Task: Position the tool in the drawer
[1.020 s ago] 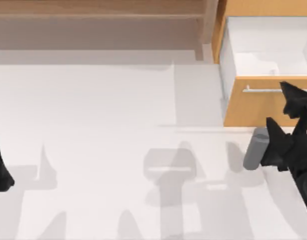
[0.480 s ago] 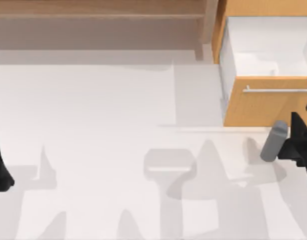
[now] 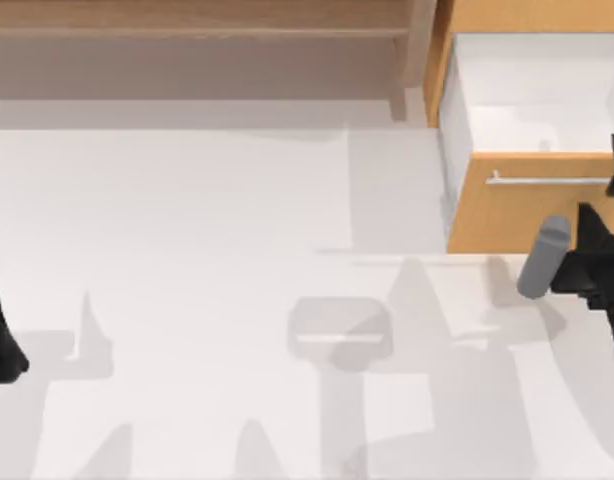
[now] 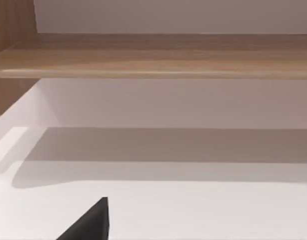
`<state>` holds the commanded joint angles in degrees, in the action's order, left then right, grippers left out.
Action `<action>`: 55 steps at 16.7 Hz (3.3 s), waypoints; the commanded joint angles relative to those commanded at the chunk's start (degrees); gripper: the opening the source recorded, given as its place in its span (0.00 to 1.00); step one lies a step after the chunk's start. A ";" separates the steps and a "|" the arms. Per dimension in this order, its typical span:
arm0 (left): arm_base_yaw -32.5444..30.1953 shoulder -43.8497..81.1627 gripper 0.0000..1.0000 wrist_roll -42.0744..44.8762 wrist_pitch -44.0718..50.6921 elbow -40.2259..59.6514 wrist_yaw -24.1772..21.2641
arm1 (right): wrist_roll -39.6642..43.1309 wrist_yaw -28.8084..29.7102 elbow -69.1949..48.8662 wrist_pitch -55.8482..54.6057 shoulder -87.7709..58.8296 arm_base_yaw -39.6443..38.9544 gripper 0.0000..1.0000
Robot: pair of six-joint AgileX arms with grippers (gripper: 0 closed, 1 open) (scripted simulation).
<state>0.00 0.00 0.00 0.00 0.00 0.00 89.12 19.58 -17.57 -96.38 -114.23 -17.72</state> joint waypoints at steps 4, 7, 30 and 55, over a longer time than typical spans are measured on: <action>0.00 0.00 1.00 0.00 0.00 0.00 0.00 | 0.00 -0.06 -0.15 0.13 -0.02 0.06 1.00; 0.00 0.00 1.00 0.00 0.00 0.00 0.00 | 0.00 -0.06 -0.15 0.13 -0.02 0.06 0.77; 0.00 0.00 1.00 0.00 0.00 0.00 0.00 | -0.15 -0.84 -3.62 2.55 -1.08 1.11 0.00; 0.00 0.00 1.00 0.00 0.00 0.00 0.00 | -0.17 -6.48 -29.29 19.16 -10.48 6.59 0.00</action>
<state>0.00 0.00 0.00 0.00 0.00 0.00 88.94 13.10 -46.86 -77.22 -124.71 -11.13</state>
